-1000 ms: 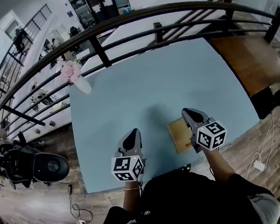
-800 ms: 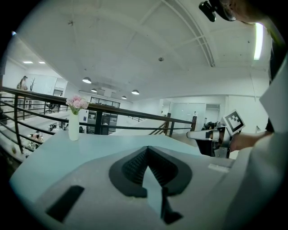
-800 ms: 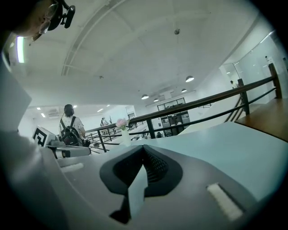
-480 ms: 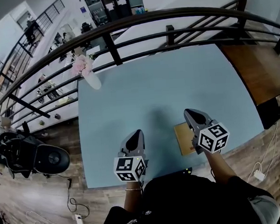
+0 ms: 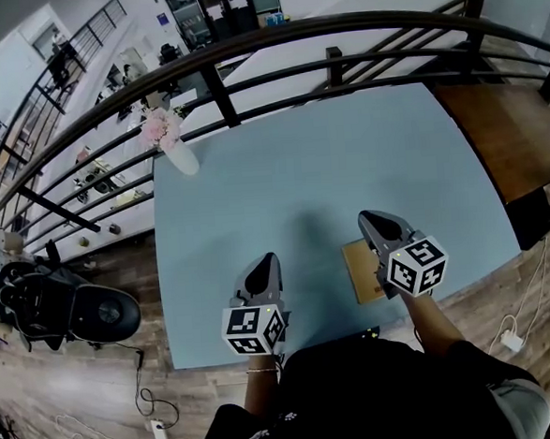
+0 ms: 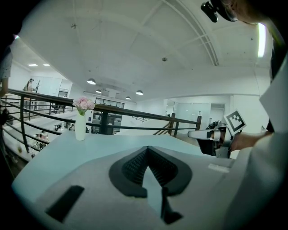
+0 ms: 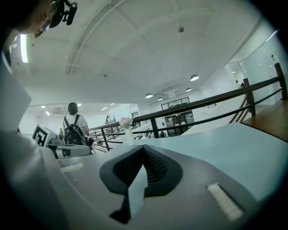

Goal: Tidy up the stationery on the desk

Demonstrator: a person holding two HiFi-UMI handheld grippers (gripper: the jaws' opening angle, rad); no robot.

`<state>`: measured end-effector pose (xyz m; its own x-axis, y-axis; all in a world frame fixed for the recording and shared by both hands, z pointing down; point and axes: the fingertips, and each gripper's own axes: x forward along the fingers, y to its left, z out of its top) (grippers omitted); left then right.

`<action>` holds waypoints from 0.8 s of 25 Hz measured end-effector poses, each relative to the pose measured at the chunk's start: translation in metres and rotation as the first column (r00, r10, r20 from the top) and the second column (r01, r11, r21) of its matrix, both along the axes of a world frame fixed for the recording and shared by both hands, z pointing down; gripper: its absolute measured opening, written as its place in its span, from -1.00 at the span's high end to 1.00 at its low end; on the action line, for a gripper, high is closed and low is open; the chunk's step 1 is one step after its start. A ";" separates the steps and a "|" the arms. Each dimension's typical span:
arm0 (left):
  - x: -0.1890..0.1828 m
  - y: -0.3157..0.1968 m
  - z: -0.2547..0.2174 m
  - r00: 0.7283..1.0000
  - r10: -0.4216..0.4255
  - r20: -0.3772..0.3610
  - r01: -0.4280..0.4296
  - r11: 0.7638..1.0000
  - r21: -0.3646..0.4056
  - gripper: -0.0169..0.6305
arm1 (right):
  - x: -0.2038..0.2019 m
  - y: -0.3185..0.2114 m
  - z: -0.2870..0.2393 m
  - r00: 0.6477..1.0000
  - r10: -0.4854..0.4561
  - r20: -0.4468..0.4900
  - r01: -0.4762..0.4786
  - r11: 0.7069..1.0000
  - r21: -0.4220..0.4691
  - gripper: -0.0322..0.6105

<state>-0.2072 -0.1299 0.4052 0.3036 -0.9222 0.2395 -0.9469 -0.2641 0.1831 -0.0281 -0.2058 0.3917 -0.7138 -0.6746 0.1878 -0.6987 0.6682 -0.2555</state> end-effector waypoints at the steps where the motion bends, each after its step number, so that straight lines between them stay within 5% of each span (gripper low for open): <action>1: -0.001 0.000 0.000 1.000 -0.003 0.002 0.003 1.000 0.000 0.96 | -0.001 0.000 0.000 1.000 -0.002 0.001 0.002 1.000 0.000 0.87; 20: -0.004 -0.001 -0.002 0.999 -0.034 0.015 0.034 0.999 -0.002 0.95 | -0.005 -0.007 0.003 0.999 -0.031 0.023 0.032 0.999 -0.021 0.87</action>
<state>-0.2114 -0.1308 0.4035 0.2683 -0.9314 0.2462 -0.9580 -0.2310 0.1699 -0.0331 -0.2124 0.3950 -0.7390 -0.6478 0.1852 -0.6712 0.6840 -0.2857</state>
